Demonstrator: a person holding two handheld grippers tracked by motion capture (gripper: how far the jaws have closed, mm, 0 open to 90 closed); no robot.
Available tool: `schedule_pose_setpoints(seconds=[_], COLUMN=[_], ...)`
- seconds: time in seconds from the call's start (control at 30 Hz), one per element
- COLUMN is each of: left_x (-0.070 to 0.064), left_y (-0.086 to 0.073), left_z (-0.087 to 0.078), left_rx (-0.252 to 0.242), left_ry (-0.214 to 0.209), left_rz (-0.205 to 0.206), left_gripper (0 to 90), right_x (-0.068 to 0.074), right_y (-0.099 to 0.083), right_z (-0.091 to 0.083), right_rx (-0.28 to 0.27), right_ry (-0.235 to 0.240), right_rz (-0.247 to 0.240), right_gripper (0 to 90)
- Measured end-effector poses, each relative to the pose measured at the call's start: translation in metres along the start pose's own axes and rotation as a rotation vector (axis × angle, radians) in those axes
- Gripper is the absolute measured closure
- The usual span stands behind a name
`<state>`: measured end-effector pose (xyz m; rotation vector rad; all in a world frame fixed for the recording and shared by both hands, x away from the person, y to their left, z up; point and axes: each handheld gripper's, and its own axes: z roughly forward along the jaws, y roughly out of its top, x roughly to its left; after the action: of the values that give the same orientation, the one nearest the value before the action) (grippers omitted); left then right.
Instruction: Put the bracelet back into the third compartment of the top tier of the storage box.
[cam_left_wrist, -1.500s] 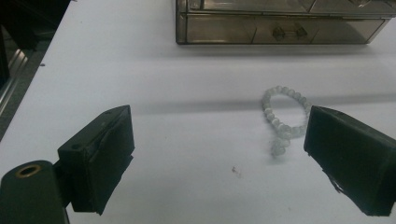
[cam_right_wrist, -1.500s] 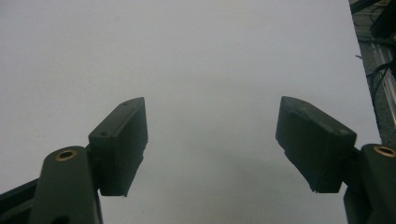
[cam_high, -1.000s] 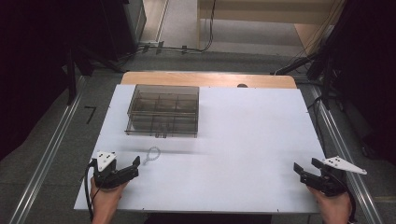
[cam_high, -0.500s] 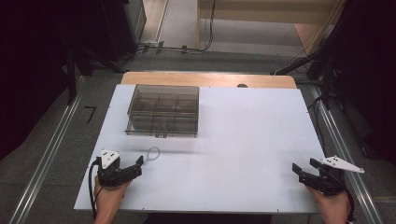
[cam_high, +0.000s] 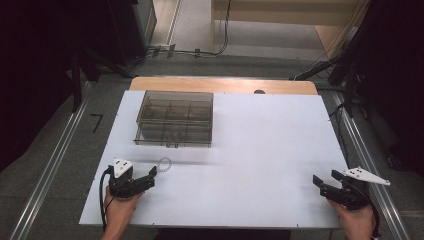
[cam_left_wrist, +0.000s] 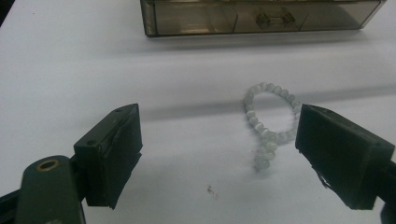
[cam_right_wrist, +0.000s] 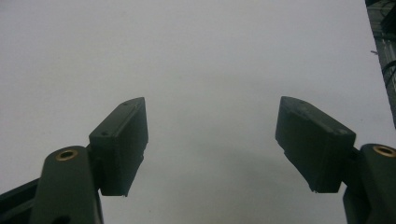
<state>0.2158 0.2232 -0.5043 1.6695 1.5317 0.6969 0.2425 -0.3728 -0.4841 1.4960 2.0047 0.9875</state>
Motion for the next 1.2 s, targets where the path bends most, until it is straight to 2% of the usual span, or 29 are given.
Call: schedule_pose_setpoints(seconds=[0.37,0.5,0.73,0.93,1.2], left_x=[-0.002,-0.004,-0.005,-0.008,-0.008], left_y=[0.001,0.001,0.000,-0.001,-0.001], left_z=[0.006,0.007,0.010,0.013,0.013], left_rx=[0.016,0.020,0.029,0.060,0.064], left_ry=[-0.016,-0.008,-0.003,-0.002,-0.008], left_rz=[0.016,0.028,0.037,0.051,0.051], left_gripper=[17.6,18.0,23.1,28.9,37.5], right_x=[0.000,0.001,0.001,0.001,0.000], right_y=[0.000,0.000,0.000,0.000,0.000], right_z=[0.000,-0.001,0.000,-0.001,0.000], right_rx=[0.001,0.001,0.003,0.002,0.004], right_ry=[0.002,-0.005,-0.006,-0.008,-0.010], right_rz=[-0.009,-0.009,-0.009,-0.010,-0.011], right_gripper=[24.1,24.2,24.3,24.5,24.6])
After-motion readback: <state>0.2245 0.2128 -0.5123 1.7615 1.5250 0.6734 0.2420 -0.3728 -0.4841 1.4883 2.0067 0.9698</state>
